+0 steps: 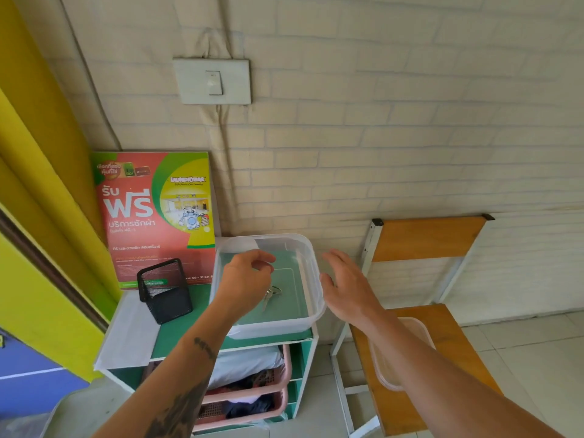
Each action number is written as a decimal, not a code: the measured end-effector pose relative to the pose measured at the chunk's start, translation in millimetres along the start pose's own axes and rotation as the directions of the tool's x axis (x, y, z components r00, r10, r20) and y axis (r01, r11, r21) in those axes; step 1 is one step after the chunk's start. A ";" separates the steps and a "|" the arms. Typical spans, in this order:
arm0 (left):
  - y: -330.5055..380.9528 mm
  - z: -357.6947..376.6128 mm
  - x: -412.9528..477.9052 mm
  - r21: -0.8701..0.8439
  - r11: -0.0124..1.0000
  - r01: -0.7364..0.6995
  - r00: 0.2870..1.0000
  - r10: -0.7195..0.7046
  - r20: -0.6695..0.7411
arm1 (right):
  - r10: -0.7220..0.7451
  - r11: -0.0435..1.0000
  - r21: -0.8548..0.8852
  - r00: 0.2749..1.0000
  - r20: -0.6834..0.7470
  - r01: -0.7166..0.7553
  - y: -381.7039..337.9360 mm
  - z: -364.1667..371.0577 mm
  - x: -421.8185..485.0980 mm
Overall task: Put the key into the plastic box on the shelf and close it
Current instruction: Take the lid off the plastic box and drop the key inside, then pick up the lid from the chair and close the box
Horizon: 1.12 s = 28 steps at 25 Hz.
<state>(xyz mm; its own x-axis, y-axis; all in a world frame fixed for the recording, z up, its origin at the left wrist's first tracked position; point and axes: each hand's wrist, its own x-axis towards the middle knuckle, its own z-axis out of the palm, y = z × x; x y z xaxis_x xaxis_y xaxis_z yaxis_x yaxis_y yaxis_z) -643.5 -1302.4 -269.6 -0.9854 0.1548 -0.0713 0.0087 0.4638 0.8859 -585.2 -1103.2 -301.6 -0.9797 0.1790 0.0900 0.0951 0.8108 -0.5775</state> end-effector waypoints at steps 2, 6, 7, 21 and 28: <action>12.8 15.5 -7.0 -0.020 1.000 -0.014 1.000 0.015 0.018 | 0.014 1.000 0.009 1.000 -0.025 -0.014 15.3 -16.4 -9.0; 39.8 69.8 -19.9 -0.036 0.996 -0.087 0.993 0.090 0.082 | 0.065 0.997 0.041 0.997 -0.032 -0.064 69.1 -50.6 -27.3; 44.6 86.6 -22.7 -0.043 0.994 -0.101 0.990 0.104 0.092 | 0.089 0.995 0.048 0.996 -0.020 -0.088 85.9 -58.1 -32.0; 27.3 352.0 -39.8 0.127 0.951 0.282 0.935 -0.302 0.186 | 0.334 0.939 -0.026 0.892 0.306 -0.342 339.4 -105.8 -74.7; -61.8 431.1 -16.6 0.327 0.889 0.321 0.908 -0.387 0.162 | 0.453 0.880 -0.063 0.792 0.409 -0.471 417.3 -40.1 -68.0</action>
<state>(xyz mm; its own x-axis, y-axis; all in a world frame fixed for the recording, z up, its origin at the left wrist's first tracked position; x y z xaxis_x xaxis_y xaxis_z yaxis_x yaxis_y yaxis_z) -554.4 -957.5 -520.7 -0.8702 0.1021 -0.4820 -0.2526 0.7475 0.6144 -471.8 -754.7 -516.2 -0.8050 0.2809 -0.5225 0.5560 0.6646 -0.4992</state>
